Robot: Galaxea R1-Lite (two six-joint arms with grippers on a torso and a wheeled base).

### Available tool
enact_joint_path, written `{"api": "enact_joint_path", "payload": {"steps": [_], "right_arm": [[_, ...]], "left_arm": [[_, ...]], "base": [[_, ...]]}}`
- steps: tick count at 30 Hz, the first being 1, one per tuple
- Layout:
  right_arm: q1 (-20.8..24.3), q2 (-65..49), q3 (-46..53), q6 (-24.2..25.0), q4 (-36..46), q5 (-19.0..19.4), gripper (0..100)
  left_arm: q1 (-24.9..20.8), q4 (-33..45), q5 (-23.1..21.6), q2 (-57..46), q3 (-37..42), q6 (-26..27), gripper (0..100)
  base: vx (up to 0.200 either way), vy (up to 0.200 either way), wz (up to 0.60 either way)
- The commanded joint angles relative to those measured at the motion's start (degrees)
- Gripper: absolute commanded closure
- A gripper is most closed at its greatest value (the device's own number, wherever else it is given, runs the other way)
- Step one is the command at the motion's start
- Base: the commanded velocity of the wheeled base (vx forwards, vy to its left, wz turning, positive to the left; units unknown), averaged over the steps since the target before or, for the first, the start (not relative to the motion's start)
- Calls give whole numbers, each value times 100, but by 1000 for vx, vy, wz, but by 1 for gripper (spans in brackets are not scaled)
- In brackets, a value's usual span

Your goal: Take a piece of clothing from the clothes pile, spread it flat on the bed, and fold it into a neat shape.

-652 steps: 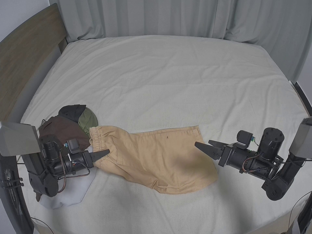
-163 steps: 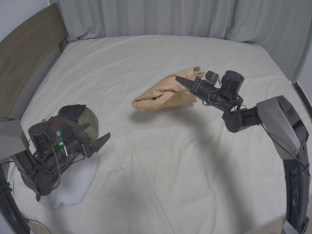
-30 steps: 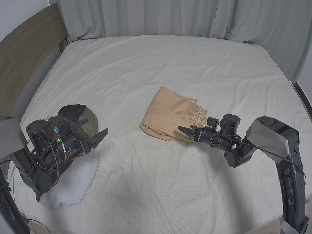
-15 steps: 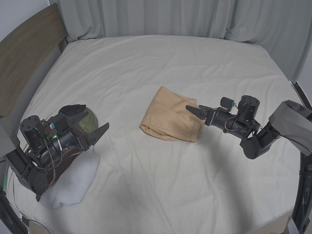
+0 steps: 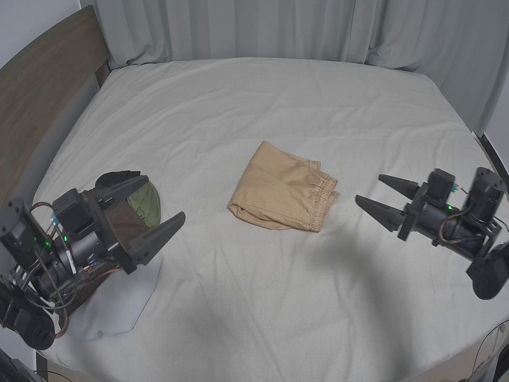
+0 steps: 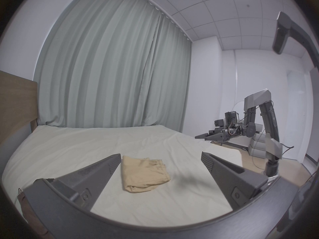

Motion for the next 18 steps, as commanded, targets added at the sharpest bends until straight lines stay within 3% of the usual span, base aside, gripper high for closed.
{"api": "enact_joint_path", "payload": {"steps": [1,3,11,12,18], "right_arm": [[-457,-1715,1075,-694,-39,-46,0],[-528,-1855,1145,-747,-39,-46,0],[-888,-3376,1584,-774,347,-116,0],[-1011,-3956,1751,-782,655,-222,0],[-1134,-4931,1980,-765,1156,-512,0]], "left_arm": [[-327,9,61,-1136,918,44,0],[-300,18,70,-1171,1023,62,0],[-248,378,808,-1988,1463,97,0],[-54,994,1221,-2305,1454,106,0],[60,1890,1731,-2894,1463,229,0]], "base": [[0,0,0],[0,0,0],[0,0,0],[0,0,0],[0,0,0]]}}
